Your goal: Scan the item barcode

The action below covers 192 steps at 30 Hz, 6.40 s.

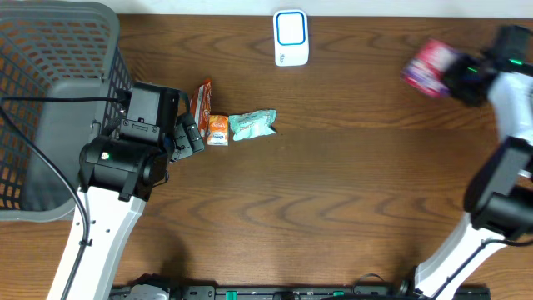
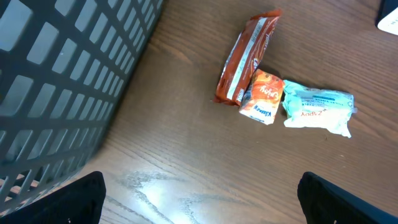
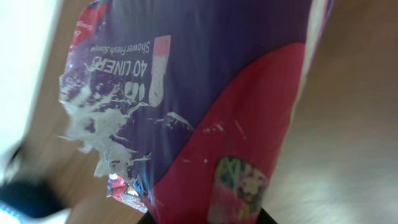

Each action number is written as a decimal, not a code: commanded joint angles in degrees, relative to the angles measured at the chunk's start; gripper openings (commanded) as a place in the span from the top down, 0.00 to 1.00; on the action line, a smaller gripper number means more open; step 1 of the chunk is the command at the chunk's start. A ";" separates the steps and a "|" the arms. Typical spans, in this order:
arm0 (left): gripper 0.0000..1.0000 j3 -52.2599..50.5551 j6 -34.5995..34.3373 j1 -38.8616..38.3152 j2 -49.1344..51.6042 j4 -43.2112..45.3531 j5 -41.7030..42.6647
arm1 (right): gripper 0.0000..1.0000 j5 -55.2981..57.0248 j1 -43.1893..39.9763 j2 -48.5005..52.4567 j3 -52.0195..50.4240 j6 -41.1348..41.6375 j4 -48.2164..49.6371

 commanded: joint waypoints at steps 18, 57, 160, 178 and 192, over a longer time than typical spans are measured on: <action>0.02 0.24 -0.94 0.24 0.11 -0.20 0.33 | 0.18 -46.16 -3.37 -2.78 1.25 -32.35 -13.11; 0.02 0.24 -0.94 0.24 0.11 -0.20 0.33 | 0.55 12.07 58.53 4.94 -2.67 -7.96 2.10; 0.02 0.24 -0.94 0.24 0.11 -0.20 0.31 | 0.45 0.17 56.13 2.47 2.21 -19.21 -12.61; 0.02 0.24 -0.94 0.24 0.11 -0.20 0.31 | 0.99 -8.76 56.39 1.29 0.44 -15.74 -7.48; 0.02 0.24 -0.94 0.24 0.11 -0.20 0.33 | 0.99 6.69 63.80 2.95 -1.36 -9.25 -6.32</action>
